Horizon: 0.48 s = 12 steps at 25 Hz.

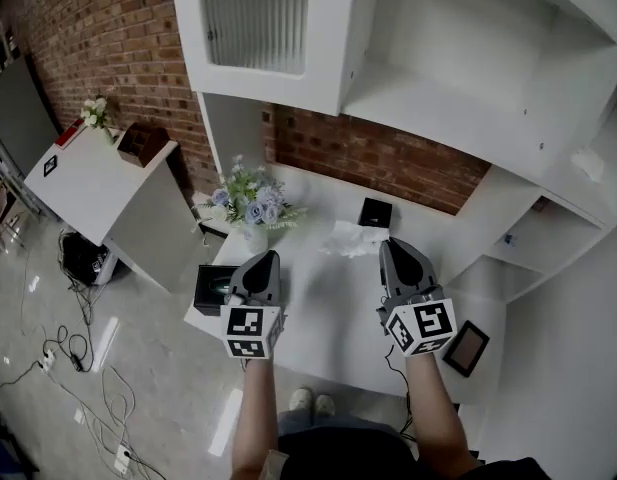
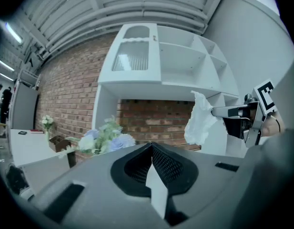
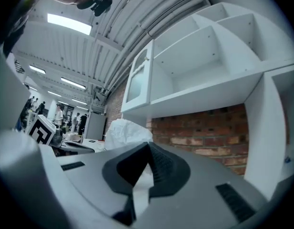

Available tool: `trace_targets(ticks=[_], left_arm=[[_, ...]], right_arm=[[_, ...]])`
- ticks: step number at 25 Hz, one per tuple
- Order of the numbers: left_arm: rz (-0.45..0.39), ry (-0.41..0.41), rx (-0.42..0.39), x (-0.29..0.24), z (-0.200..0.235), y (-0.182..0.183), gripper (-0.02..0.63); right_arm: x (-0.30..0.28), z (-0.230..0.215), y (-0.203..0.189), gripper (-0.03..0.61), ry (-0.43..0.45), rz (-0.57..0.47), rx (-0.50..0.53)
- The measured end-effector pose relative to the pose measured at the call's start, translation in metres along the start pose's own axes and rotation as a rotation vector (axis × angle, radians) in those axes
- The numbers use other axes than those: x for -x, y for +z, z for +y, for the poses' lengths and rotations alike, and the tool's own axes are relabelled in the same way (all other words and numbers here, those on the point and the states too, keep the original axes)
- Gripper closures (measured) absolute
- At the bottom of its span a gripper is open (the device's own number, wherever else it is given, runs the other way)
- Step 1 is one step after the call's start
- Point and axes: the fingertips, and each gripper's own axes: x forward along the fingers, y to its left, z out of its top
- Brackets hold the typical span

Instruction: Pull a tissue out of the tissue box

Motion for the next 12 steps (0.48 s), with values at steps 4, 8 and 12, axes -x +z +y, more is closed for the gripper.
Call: trace_targets(ticks=[4,8,12], left_arm=[[-0.007,-0.094,-0.01,-0.028,-0.049,0.007,0.604],[-0.01,-0.207,-0.036,-0.051,-0.099,0.012,0.604],[-0.005,-0.29,-0.057,-0.064,-0.139,0.011,0.604]], right_arm=[[0.044,-0.052,-0.001,0.577,-0.158,-0.016,-0.031],[0.09,-0.094,-0.008,0.577,-0.306,-0.016,-0.058],[0.127,-0.121,-0.016,0.577,-0.406,-0.006,-0.085]])
